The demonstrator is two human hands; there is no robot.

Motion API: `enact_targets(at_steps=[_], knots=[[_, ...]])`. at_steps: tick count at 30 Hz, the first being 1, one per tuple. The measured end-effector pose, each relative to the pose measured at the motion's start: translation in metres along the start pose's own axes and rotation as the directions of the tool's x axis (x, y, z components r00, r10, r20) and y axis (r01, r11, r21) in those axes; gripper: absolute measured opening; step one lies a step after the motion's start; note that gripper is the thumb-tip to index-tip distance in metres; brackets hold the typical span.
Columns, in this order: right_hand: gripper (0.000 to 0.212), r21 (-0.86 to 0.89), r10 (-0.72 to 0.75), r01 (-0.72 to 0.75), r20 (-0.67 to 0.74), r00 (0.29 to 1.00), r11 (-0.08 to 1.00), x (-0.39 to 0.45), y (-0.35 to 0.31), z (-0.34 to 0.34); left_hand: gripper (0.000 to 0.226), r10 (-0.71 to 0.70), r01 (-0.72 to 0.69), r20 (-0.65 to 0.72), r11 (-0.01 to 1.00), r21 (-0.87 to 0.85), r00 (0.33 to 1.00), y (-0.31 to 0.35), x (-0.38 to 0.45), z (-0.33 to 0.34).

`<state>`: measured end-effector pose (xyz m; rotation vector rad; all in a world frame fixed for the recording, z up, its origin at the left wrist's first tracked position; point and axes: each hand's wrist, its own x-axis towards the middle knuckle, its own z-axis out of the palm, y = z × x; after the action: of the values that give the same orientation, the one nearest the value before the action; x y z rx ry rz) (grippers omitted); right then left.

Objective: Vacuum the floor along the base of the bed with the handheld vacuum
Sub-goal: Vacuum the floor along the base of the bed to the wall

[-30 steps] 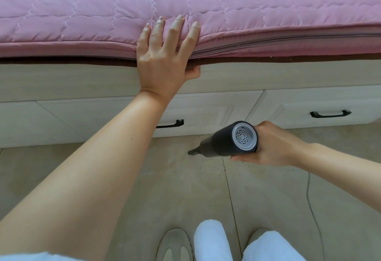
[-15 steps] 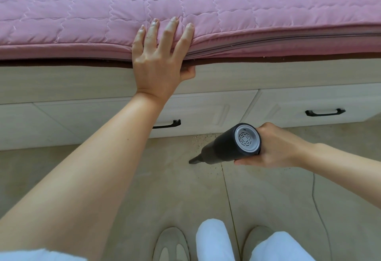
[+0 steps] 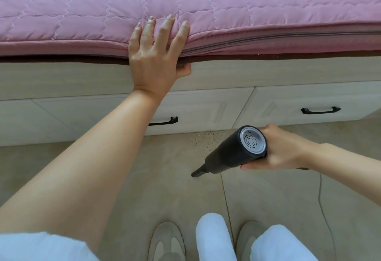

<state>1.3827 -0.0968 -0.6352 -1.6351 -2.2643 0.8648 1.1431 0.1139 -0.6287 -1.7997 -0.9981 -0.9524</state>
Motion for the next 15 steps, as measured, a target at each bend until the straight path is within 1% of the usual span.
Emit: enact_targets(at_steps=[4, 10, 11, 13, 15], knots=[[0.026, -0.007, -0.017, 0.017, 0.041, 0.999, 1.000, -0.002, -0.001, -0.002, 0.087, -0.003, 0.003, -0.005, 1.000, -0.009, 1.000, 0.001, -0.001, 0.000], [0.025, -0.015, -0.012, 0.013, 0.054, 0.998, 1.000, -0.004, 0.003, -0.010, 0.087, -0.011, 0.011, -0.005, 1.000, 0.001, 1.000, 0.000, -0.001, 0.001], [0.024, -0.020, -0.013, 0.014, 0.051, 0.999, 1.000, -0.006, 0.005, -0.011, 0.088, -0.010, 0.010, -0.005, 1.000, 0.006, 1.000, 0.000, -0.001, 0.001], [0.028, -0.032, -0.004, 0.005, 0.030, 1.000, 0.999, -0.008, 0.006, -0.013, 0.087, -0.011, 0.011, 0.000, 1.000, 0.012, 1.000, 0.001, -0.002, 0.001], [0.025, -0.037, 0.012, -0.012, 0.007, 1.000, 0.999, -0.010, 0.010, -0.013, 0.085, -0.018, 0.018, 0.003, 1.000, 0.010, 1.000, 0.001, -0.003, 0.001]])
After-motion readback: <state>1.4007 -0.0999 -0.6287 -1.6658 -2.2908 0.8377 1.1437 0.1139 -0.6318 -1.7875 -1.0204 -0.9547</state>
